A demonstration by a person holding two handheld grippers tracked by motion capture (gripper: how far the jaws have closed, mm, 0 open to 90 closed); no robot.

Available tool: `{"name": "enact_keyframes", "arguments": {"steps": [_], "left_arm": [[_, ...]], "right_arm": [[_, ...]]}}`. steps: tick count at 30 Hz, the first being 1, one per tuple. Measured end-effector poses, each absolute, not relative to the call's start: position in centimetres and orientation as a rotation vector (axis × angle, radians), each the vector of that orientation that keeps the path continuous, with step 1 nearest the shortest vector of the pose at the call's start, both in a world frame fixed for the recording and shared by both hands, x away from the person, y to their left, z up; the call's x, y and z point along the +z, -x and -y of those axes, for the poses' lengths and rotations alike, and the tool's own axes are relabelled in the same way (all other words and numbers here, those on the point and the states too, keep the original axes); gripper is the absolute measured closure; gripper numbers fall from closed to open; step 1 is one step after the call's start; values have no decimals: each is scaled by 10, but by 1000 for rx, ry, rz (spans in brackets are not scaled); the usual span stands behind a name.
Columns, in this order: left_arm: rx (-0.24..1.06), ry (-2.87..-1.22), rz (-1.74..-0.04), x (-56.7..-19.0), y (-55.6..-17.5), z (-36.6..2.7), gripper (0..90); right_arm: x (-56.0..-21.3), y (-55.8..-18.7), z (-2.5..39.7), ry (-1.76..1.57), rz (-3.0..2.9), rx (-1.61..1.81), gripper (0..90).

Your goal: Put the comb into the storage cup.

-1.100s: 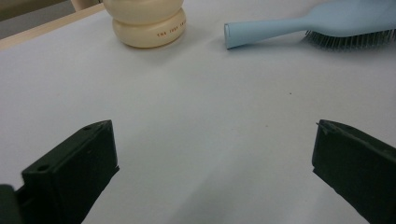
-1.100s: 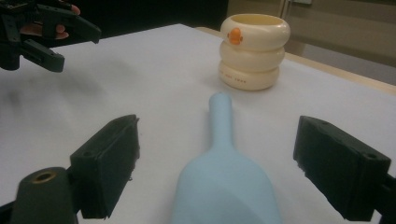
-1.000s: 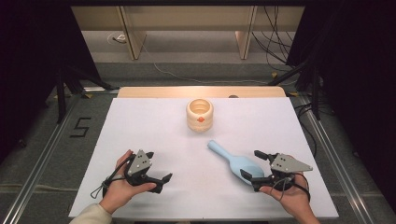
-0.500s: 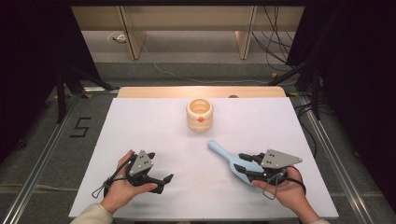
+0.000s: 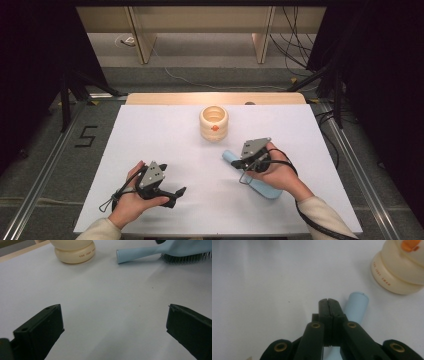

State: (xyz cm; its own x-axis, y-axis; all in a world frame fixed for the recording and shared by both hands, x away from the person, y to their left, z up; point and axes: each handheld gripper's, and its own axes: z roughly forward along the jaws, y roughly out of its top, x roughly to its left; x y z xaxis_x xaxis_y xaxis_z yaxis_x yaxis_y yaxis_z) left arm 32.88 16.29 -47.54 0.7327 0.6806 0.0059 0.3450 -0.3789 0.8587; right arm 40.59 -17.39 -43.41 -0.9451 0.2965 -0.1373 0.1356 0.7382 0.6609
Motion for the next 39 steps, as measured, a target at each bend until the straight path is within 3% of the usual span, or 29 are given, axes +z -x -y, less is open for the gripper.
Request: {"name": "enact_keyframes", "arguments": {"steps": [13,39], "left_arm": [[447,-1996,-777,-476,-329,-162,8],[438,-1994,-778,-476,-329,-161,8]], "right_arm": [[-456,-437,134,-268,-2834,670,900],[-465,-456,132,-336,-2861,515,900]]}}
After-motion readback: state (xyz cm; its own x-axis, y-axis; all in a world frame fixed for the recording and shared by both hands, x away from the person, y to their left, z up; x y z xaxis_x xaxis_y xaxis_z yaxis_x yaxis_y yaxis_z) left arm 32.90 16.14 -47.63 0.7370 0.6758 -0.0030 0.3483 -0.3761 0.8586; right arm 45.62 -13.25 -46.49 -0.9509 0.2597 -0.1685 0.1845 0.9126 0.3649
